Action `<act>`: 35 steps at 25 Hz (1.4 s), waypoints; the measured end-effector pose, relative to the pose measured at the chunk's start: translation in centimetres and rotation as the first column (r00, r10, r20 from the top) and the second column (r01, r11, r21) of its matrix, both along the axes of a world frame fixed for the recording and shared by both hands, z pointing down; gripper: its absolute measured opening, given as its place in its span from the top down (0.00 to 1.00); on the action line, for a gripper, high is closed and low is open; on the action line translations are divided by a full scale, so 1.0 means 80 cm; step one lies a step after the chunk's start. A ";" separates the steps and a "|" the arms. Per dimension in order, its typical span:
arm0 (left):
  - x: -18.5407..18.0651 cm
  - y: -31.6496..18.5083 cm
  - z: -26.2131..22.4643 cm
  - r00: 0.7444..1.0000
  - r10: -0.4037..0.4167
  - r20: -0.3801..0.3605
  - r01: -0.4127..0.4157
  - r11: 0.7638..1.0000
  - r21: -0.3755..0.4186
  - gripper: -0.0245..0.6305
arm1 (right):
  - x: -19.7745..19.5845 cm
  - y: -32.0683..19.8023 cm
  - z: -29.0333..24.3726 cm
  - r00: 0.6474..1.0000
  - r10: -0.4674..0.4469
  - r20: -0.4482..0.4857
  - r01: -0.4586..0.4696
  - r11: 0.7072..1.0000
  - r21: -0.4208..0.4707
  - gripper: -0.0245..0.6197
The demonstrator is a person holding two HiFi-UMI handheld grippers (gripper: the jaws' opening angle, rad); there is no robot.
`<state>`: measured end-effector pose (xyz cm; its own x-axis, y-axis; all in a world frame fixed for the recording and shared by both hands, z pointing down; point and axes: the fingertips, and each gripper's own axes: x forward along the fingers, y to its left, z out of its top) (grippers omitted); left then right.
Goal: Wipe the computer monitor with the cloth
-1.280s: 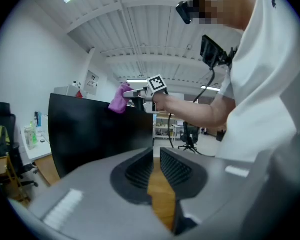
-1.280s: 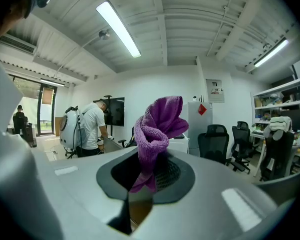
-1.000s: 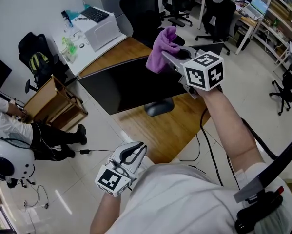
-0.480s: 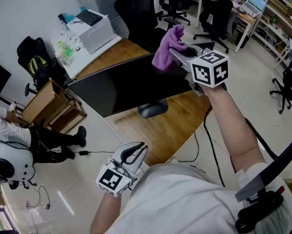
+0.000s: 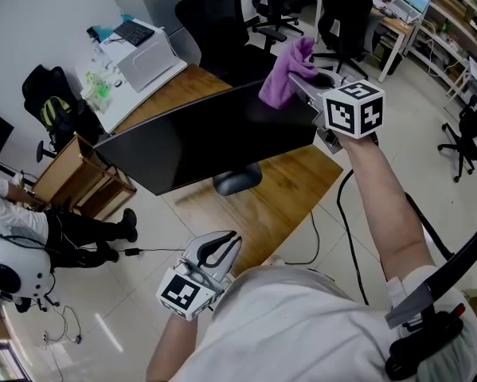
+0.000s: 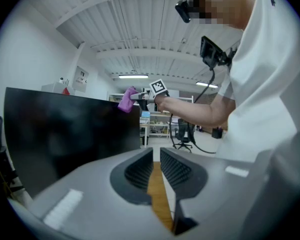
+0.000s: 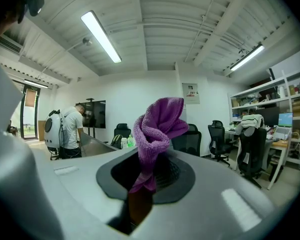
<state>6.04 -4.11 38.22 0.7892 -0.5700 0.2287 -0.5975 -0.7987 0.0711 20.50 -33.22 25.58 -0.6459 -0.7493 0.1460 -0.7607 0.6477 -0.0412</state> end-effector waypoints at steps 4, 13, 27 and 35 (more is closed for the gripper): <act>0.020 -0.005 -0.003 1.000 0.002 -0.016 -0.002 1.000 -0.012 0.86 | 0.034 -0.008 0.003 0.999 0.032 0.006 -0.032 0.999 -0.004 0.89; 0.050 -0.005 0.001 1.000 0.024 -0.012 -0.024 1.000 -0.017 0.86 | 0.100 -0.019 0.005 0.995 0.090 0.040 -0.089 0.996 -0.011 0.89; 0.057 -0.008 -0.007 1.000 0.005 0.026 -0.004 0.999 -0.041 0.86 | 0.135 -0.023 0.033 0.972 0.098 0.213 -0.091 0.995 -0.045 0.89; 0.058 -0.008 -0.010 0.998 -0.003 0.059 0.006 0.999 -0.048 0.86 | 0.153 -0.019 0.081 0.949 0.137 0.284 -0.113 0.989 -0.099 0.89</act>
